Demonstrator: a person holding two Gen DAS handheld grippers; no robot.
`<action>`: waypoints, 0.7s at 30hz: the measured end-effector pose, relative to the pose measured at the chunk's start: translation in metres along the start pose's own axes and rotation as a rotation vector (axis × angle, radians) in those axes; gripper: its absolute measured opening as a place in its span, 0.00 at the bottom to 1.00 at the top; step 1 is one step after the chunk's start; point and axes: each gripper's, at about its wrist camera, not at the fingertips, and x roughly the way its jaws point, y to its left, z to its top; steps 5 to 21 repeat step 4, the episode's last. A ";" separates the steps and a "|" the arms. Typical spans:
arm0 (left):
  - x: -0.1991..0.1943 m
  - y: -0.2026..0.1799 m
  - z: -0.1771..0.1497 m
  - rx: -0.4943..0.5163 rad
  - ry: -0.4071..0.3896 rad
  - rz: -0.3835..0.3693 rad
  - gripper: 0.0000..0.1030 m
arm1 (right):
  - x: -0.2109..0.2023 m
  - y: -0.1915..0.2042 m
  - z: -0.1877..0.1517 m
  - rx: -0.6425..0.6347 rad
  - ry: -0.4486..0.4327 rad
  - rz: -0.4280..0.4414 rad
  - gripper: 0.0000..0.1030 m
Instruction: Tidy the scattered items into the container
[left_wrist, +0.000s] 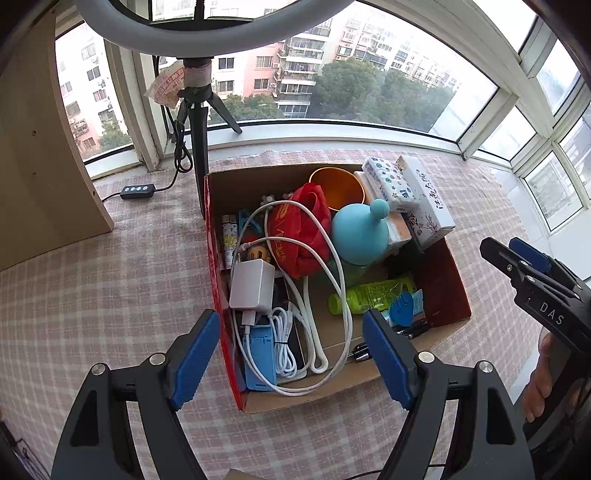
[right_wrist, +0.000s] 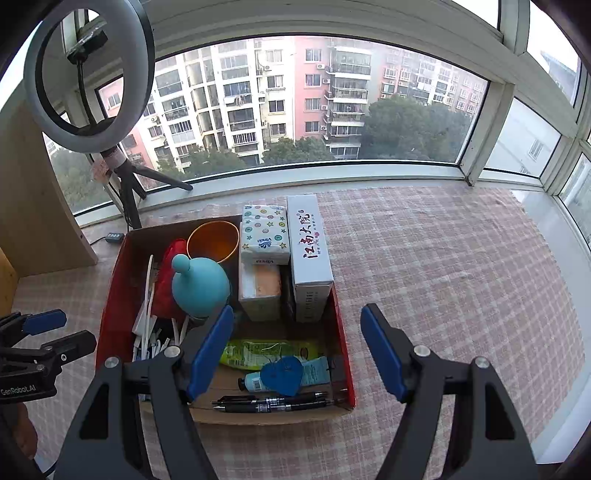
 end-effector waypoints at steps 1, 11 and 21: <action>0.000 0.000 0.000 0.001 -0.002 -0.002 0.75 | 0.000 -0.001 0.000 0.003 0.000 -0.001 0.69; -0.002 -0.003 -0.001 0.022 -0.030 0.005 0.75 | 0.001 -0.003 0.001 0.010 0.002 -0.001 0.69; -0.002 -0.003 -0.001 0.022 -0.030 0.005 0.75 | 0.001 -0.003 0.001 0.010 0.002 -0.001 0.69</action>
